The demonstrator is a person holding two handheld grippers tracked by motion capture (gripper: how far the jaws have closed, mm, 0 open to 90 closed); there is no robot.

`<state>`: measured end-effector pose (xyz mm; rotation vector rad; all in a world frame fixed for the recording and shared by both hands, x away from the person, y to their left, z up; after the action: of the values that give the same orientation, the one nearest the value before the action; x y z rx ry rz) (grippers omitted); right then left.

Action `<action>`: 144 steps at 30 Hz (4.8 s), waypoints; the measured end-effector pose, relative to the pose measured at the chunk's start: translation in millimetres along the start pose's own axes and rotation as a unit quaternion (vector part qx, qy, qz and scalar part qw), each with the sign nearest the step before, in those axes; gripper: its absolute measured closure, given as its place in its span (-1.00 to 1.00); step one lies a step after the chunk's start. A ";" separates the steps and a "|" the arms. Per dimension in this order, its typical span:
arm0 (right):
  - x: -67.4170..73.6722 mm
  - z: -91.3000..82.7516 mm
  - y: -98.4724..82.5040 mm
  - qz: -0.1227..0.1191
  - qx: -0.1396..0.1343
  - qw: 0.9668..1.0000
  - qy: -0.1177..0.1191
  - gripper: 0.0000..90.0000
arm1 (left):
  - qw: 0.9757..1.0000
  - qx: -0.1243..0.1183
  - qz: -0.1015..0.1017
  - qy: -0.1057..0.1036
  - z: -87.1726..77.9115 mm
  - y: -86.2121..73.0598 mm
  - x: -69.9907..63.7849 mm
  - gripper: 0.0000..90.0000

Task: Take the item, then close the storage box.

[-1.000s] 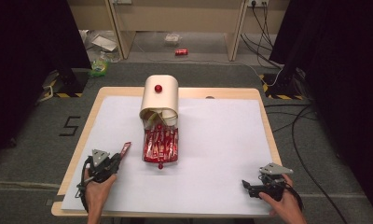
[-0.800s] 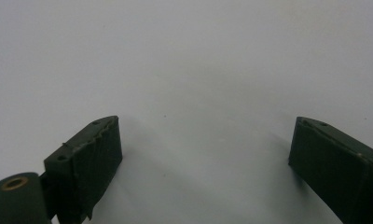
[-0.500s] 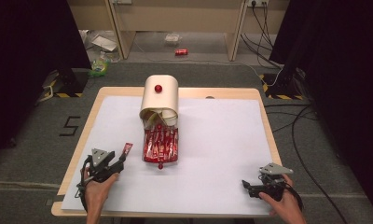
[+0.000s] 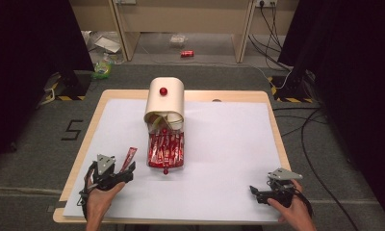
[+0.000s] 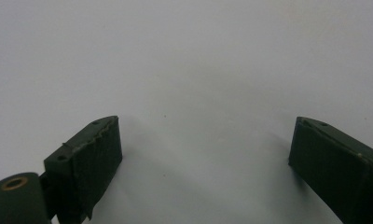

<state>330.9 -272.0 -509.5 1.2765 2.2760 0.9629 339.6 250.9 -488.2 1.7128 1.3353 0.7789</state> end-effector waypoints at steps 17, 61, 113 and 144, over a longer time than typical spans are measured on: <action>-0.1 0.0 0.0 0.001 0.000 1.000 0.001 -0.79 | 0.999 -0.020 0.010 -0.027 -2.9 -9.2 -13.8 -0.66; 0.1 -0.1 0.0 -0.002 0.001 1.000 0.000 -0.79 | 0.997 -0.012 0.059 -0.057 13.3 -13.4 -57.7 -0.62; 0.1 -0.1 0.0 0.000 0.002 1.000 0.000 -0.79 | 0.998 -0.001 0.022 -0.050 47.0 16.8 -61.6 -0.67; 0.2 0.1 0.1 0.001 0.001 1.000 0.001 -0.79 | 0.998 -0.002 0.022 -0.051 73.7 34.3 -55.6 -0.67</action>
<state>331.0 -271.8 -509.6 1.2803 2.2773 0.9628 404.2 176.8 -493.0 1.7599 1.2303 0.7088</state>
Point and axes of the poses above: each handheld gripper's, and its own axes: z roughly forward along the jaws, y roughly out of its top, x roughly to its left, the point moved 2 cm from there along z, roughly forward along the jaws, and after that the axes turned 2 degrees about z, right-handed, at the moved point
